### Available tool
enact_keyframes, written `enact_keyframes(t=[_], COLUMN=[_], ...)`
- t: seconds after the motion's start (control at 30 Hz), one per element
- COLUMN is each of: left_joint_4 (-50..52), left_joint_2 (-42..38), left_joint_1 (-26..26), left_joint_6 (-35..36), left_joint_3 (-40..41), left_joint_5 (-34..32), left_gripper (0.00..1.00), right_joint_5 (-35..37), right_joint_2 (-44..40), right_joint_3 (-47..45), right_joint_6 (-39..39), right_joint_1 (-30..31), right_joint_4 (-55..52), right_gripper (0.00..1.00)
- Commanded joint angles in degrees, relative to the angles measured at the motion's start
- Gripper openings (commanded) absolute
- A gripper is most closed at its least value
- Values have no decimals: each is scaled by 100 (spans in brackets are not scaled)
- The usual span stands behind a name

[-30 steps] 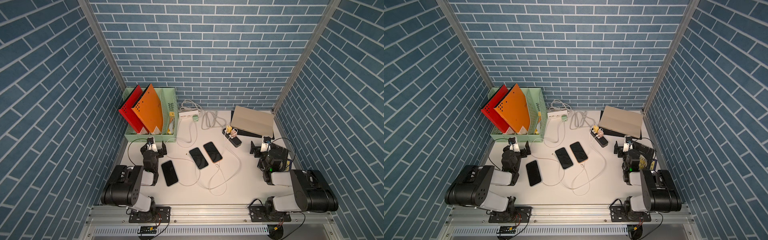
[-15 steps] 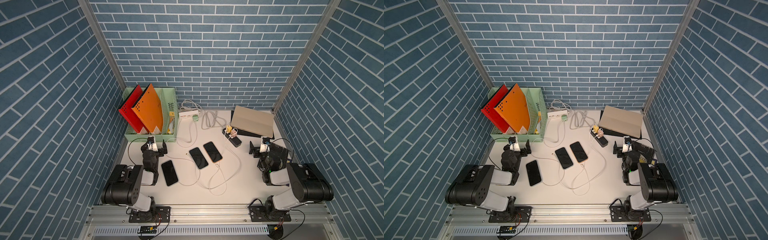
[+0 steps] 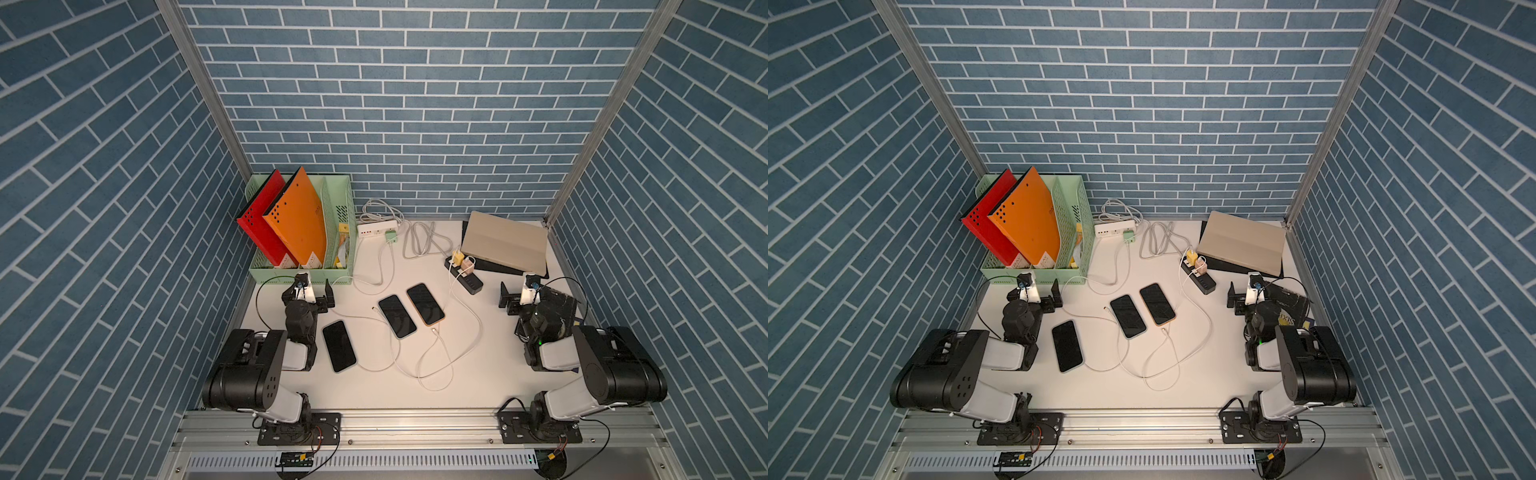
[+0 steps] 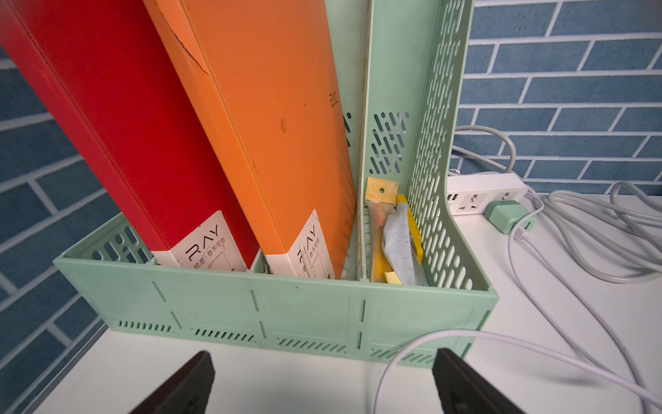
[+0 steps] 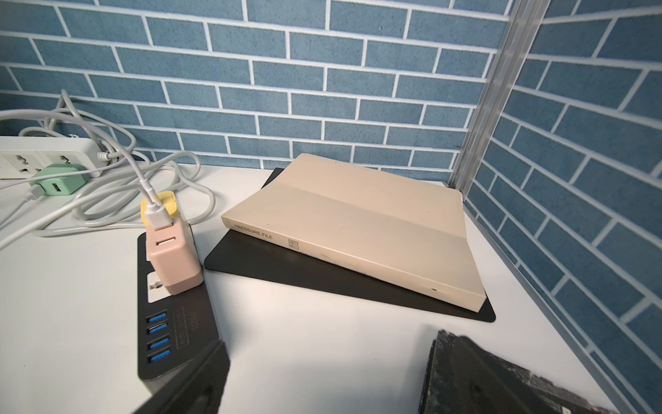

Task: Unplug the charging cable from the phone
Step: Reset both arms

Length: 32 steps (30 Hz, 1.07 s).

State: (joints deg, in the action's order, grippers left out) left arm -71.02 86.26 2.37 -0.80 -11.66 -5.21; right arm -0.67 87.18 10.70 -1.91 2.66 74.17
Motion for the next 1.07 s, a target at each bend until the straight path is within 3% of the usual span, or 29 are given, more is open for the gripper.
enact_keyframes(t=[0.0,1.03], left_joint_4=[-96,-95], left_joint_2=[13,13], left_joint_1=[-35,-33], left_joint_6=[45,44], left_joint_3=[-72,-69], left_joint_5=[29,29], left_gripper=[100,100], right_joint_5=[69,32], right_joint_2=[27,45], right_joint_3=[55,149], right_joint_6=[-20,-54], right_joint_1=[-28,-12], right_joint_4=[158,-8], right_gripper=[99,99])
